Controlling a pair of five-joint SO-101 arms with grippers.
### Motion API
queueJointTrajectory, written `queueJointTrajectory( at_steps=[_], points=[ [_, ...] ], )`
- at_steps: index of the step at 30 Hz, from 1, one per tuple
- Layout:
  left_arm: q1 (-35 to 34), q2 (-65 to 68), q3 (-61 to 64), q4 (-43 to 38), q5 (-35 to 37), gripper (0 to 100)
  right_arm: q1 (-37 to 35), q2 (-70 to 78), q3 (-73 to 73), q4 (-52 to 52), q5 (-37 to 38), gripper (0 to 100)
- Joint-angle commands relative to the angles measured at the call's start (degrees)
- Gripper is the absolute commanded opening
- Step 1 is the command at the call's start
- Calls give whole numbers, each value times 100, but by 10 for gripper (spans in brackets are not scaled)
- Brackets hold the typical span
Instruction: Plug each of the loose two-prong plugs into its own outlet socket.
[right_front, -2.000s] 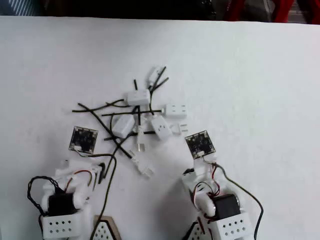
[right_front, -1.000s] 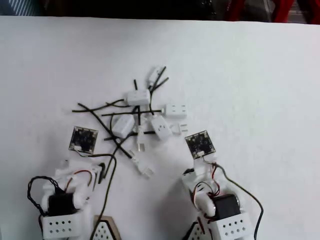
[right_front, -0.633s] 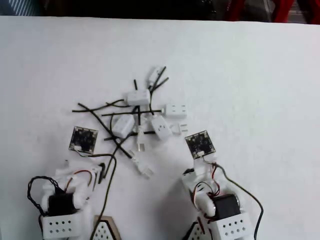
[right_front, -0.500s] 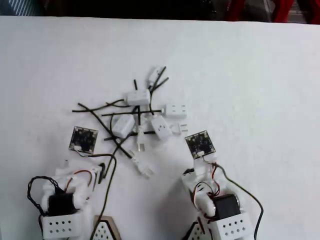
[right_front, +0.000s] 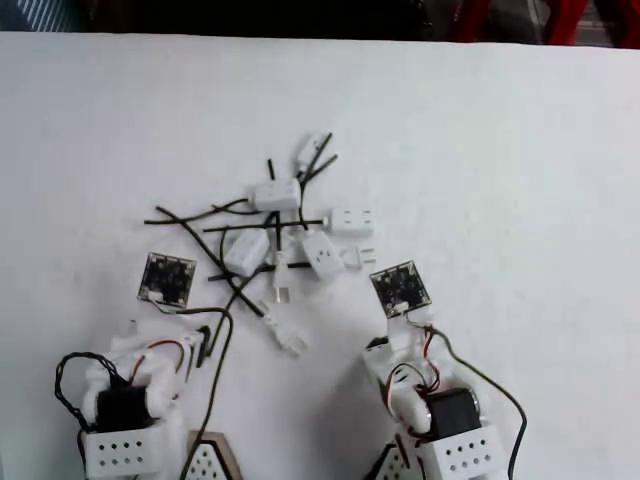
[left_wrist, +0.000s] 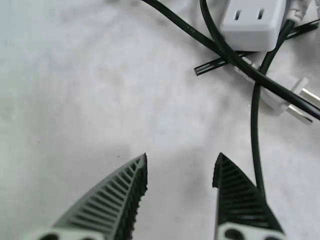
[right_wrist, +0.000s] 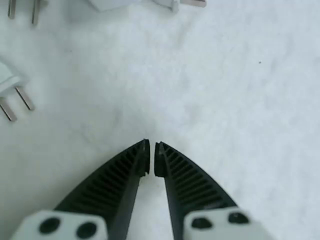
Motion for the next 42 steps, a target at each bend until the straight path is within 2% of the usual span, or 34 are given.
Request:
queueJointTrajectory(
  at_steps=[1, 17, 22, 24, 28, 30, 33, 38, 42],
  points=[
    [92, -40, -26, 26, 9, 219, 13, -136, 62, 31, 62, 24],
    [145, -48, -167, -9, -9, 219, -180, -145, 53, 22, 70, 28],
    [-629, -57, -914, -123, 0, 219, 189, -145, -519, -101, 88, 28],
    [-787, -57, -1099, -343, 35, 219, 259, -145, -615, -523, 448, 28],
    [-919, -57, -1143, -774, 35, 218, 453, -145, -677, -1182, 1969, 28],
    [-927, -57, -1116, -782, 18, 218, 532, -101, -844, -1367, 2277, 28],
    [-936, -57, -1090, -774, 0, 218, 523, -84, -1301, -1393, 2312, 60],
    [-936, -57, -958, -809, 0, 221, -163, 365, -2374, -1007, 2303, 84],
    [-936, -57, -897, -818, 0, 221, -998, 1868, -3323, -831, 1996, 85]
  ],
)
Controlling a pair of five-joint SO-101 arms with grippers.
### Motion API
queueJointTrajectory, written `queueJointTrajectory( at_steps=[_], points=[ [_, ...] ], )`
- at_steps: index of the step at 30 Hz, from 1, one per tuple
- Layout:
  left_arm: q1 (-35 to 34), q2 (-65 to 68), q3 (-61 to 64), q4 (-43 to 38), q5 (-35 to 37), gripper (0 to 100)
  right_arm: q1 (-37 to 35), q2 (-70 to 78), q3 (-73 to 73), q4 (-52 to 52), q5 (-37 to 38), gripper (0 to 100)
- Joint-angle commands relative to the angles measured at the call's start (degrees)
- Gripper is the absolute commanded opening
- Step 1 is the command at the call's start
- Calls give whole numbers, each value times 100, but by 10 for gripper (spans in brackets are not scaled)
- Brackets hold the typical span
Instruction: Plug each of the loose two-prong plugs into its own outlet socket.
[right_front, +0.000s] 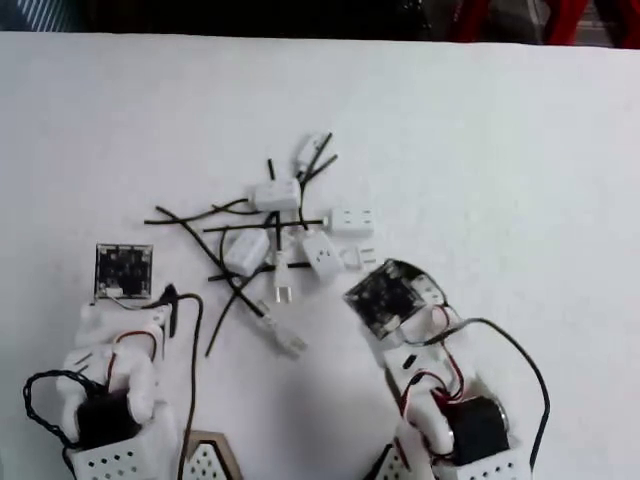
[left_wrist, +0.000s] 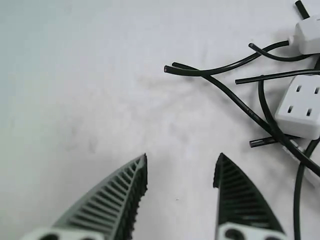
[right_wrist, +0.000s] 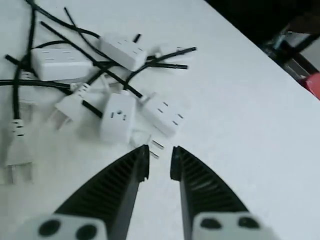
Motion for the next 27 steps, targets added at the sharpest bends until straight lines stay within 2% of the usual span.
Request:
queueJointTrajectory(
  at_steps=[1, 5, 11, 14, 27],
  points=[
    [-57, -48, -26, -123, 0, 221, -681, 1464, -1011, 119, -360, 87],
    [-66, -48, -18, -123, -9, 222, -1244, 3169, -1670, 145, -826, 89],
    [-787, -48, -9, -334, -9, 222, -1886, 5147, -2312, 136, -1213, 149],
    [-884, -48, -9, -316, -9, 222, -2132, 5921, -2655, 110, -1371, 150],
    [-884, -48, 26, -308, -9, 222, -2369, 8171, -3218, -576, -1407, 149]
  ],
)
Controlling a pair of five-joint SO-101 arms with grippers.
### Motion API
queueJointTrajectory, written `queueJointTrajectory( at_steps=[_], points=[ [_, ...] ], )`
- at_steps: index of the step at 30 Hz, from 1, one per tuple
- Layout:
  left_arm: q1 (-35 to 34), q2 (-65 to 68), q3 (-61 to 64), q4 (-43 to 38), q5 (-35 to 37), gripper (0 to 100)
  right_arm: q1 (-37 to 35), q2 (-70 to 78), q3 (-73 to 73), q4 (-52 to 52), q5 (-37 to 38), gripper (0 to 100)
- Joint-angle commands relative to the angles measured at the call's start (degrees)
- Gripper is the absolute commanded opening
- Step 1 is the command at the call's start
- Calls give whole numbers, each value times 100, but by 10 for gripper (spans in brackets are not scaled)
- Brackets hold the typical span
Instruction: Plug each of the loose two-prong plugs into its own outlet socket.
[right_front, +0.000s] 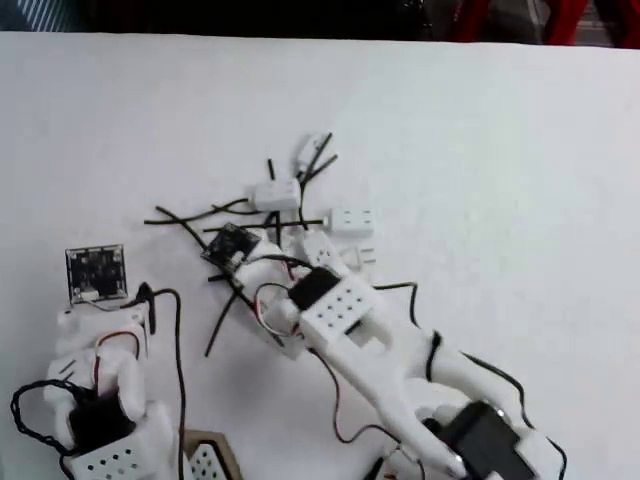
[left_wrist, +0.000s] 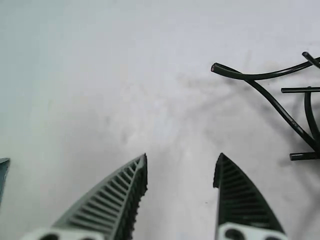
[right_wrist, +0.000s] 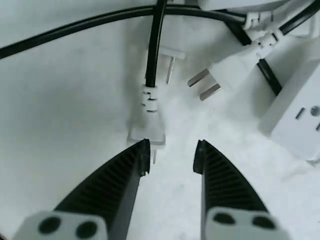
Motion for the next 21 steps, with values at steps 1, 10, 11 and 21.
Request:
queueJointTrajectory(
  at_steps=[1, 10, 11, 21],
  points=[
    [-57, -48, 26, -132, -9, 222, -40, 215, -264, -215, -53, 149],
    [-40, -48, 158, -316, -9, 222, -154, 716, -281, -497, -53, 148],
    [-40, -48, 158, -316, -9, 222, -224, 760, -281, -497, -53, 148],
    [-40, -48, 158, -316, -9, 222, -567, 1402, -484, -462, -325, 147]
  ],
)
